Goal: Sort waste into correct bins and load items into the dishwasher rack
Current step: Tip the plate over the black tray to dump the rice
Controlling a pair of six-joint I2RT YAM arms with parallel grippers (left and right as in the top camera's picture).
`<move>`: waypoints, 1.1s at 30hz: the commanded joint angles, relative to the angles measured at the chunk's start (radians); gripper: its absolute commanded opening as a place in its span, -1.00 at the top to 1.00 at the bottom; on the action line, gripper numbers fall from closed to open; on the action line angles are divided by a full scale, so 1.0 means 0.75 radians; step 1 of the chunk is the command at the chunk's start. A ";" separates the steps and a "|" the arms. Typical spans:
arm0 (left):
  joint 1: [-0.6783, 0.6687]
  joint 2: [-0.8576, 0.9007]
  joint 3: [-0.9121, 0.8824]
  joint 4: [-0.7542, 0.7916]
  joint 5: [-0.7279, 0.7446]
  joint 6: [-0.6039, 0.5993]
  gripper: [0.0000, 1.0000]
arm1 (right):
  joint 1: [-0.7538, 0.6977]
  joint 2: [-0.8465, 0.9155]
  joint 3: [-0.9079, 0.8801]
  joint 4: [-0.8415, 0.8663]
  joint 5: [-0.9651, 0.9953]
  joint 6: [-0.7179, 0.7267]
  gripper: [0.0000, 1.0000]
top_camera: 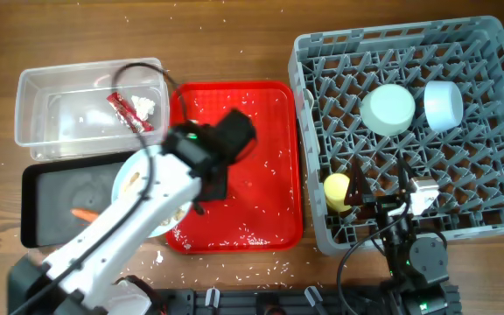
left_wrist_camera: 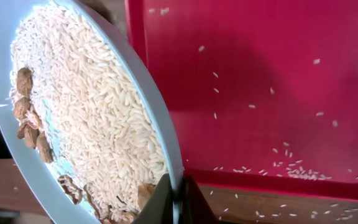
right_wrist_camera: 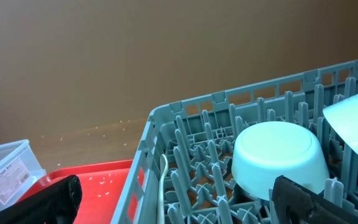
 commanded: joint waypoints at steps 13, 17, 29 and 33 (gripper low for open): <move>1.045 -0.345 -0.190 0.322 0.889 0.833 0.92 | -0.007 -0.011 -0.002 0.004 0.013 0.011 -1.00; 1.260 -0.345 -0.191 0.285 1.226 0.989 0.92 | -0.007 -0.011 -0.002 0.004 0.013 0.011 -0.98; 2.073 -0.344 -0.201 -0.183 1.967 1.691 0.91 | -0.007 -0.011 -0.002 0.004 0.013 0.011 -1.00; 2.140 -0.344 -0.201 -0.264 2.064 1.855 0.92 | -0.007 -0.011 -0.002 0.004 0.013 0.011 -0.99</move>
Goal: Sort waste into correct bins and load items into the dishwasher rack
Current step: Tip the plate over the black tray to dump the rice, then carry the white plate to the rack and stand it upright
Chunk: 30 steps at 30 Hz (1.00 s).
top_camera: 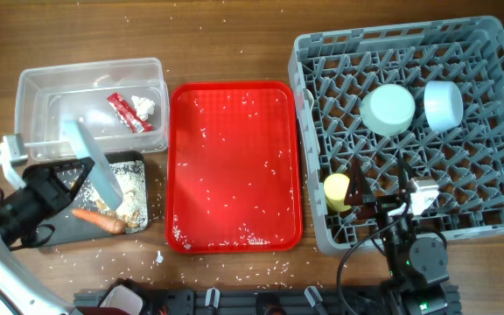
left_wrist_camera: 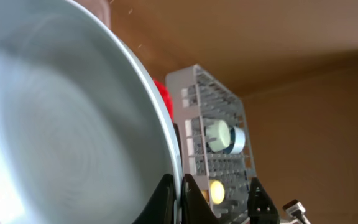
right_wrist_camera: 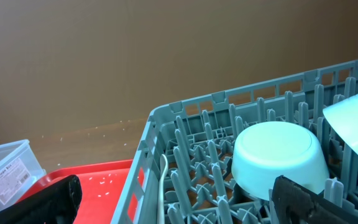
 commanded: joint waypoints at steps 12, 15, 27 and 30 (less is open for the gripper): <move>-0.222 -0.019 -0.009 0.037 0.411 0.222 0.92 | -0.007 -0.011 -0.002 0.004 0.013 0.011 -0.99; -0.425 -0.013 -0.007 0.182 0.520 0.195 0.92 | -0.007 -0.011 -0.002 0.004 0.013 0.011 -1.00; -1.437 0.365 -0.006 2.302 0.048 -1.349 0.92 | -0.007 -0.011 -0.002 0.004 0.013 0.011 -0.99; -1.628 0.489 -0.006 2.829 -0.226 -1.846 0.92 | -0.007 -0.011 -0.002 0.004 0.013 0.011 -0.99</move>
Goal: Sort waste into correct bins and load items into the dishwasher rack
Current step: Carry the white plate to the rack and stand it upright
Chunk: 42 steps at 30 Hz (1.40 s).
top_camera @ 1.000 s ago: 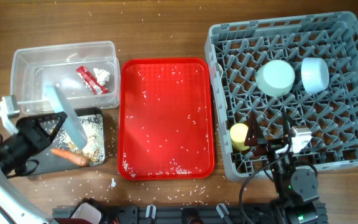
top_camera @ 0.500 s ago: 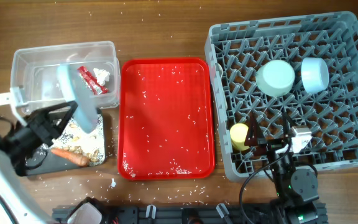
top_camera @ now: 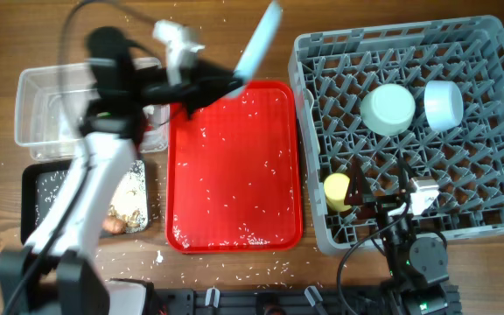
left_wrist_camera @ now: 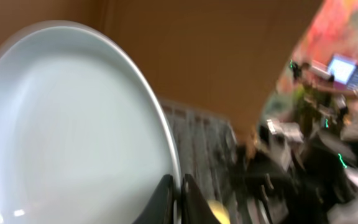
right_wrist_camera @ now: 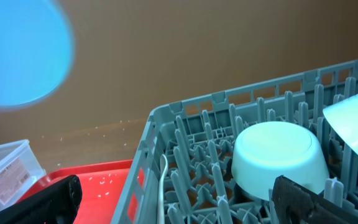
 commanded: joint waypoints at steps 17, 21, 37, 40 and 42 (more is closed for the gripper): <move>-0.485 0.426 0.010 0.578 -1.136 -1.682 0.86 | -0.007 -0.011 -0.002 0.005 0.013 0.011 -1.00; -0.458 0.426 0.010 0.444 -1.136 -1.545 -0.99 | -0.007 -0.011 -0.002 0.005 0.013 0.011 -0.99; -0.386 0.298 0.010 -0.030 -0.933 -1.067 -0.99 | -0.007 -0.011 -0.002 0.005 0.013 0.011 -1.00; -0.352 0.239 0.010 -0.250 -0.983 -1.022 -0.99 | -0.007 -0.011 -0.002 0.005 0.013 0.011 -1.00; -0.312 0.165 0.010 -0.409 -1.013 -0.936 -1.00 | -0.007 -0.011 -0.002 0.005 0.013 0.011 -0.99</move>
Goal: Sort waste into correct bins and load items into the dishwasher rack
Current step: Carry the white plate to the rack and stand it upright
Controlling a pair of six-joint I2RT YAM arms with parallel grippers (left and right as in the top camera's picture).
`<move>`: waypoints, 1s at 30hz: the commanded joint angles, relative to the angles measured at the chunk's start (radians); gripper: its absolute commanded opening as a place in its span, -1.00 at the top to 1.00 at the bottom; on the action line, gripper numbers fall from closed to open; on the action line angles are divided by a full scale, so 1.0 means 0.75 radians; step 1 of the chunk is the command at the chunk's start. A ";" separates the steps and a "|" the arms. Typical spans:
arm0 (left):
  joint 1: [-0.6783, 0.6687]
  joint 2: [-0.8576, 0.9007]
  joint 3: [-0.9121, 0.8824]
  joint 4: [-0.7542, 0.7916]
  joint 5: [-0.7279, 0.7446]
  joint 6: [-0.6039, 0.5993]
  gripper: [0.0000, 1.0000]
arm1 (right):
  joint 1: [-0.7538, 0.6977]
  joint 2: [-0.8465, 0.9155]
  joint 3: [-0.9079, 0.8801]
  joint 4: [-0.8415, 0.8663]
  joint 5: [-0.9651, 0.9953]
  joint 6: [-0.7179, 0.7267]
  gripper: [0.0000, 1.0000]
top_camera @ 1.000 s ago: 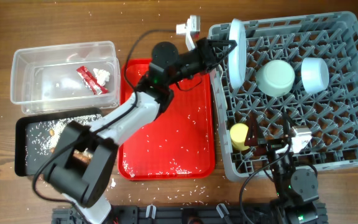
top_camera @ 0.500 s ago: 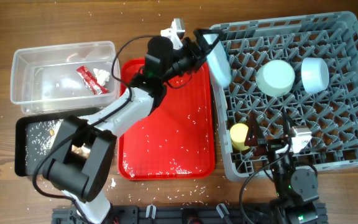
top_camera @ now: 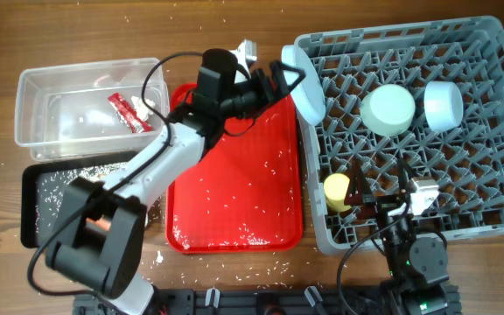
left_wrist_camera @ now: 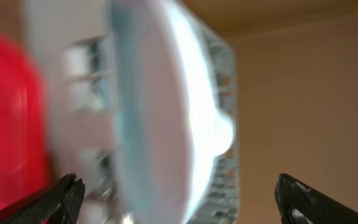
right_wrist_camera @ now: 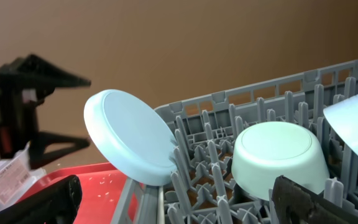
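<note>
A pale blue plate [top_camera: 304,83] stands on edge, leaning, in the left end of the grey dishwasher rack [top_camera: 488,219]. It also shows in the right wrist view, plate [right_wrist_camera: 132,140], and blurred in the left wrist view, plate [left_wrist_camera: 166,124]. My left gripper [top_camera: 280,80] is open right beside it, jaws spread wide to either side. A pale bowl [top_camera: 388,108], a second bowl [top_camera: 443,103] and a yellow cup [top_camera: 336,190] sit in the rack. My right gripper [top_camera: 383,206] is open over the rack's front edge, holding nothing.
A red tray [top_camera: 234,175] strewn with rice grains lies left of the rack. A clear bin [top_camera: 59,122] at the far left holds a red wrapper [top_camera: 129,111]. In front of it is a black bin [top_camera: 38,206] holding rice and food scraps.
My left gripper held the plate in the air over the tray's far edge. Now the plate stands in the rack's left end and the gripper is open beside it. The right arm is unmoved.
My left gripper held the plate, full of rice and nuts, at the tray's near left corner. Then the plate was tipped over the black bin, bare, with the food in the bin. Then it was up above the tray, and now it stands released in the rack.
</note>
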 commanded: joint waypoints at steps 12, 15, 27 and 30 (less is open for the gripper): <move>0.097 -1.050 0.005 -0.822 -0.522 0.679 -1.00 | -0.007 -0.011 -0.002 0.004 0.013 0.011 -1.00; 0.105 -1.196 0.004 -1.024 -0.765 0.831 -1.00 | -0.007 -0.011 -0.002 0.004 0.013 0.011 -0.99; 0.483 -1.666 -0.590 -0.746 -0.632 0.842 -1.00 | -0.007 -0.011 -0.002 0.004 0.013 0.011 -1.00; 0.522 -1.937 -0.890 -0.529 -0.626 0.842 -1.00 | -0.007 -0.011 -0.002 0.004 0.013 0.011 -0.99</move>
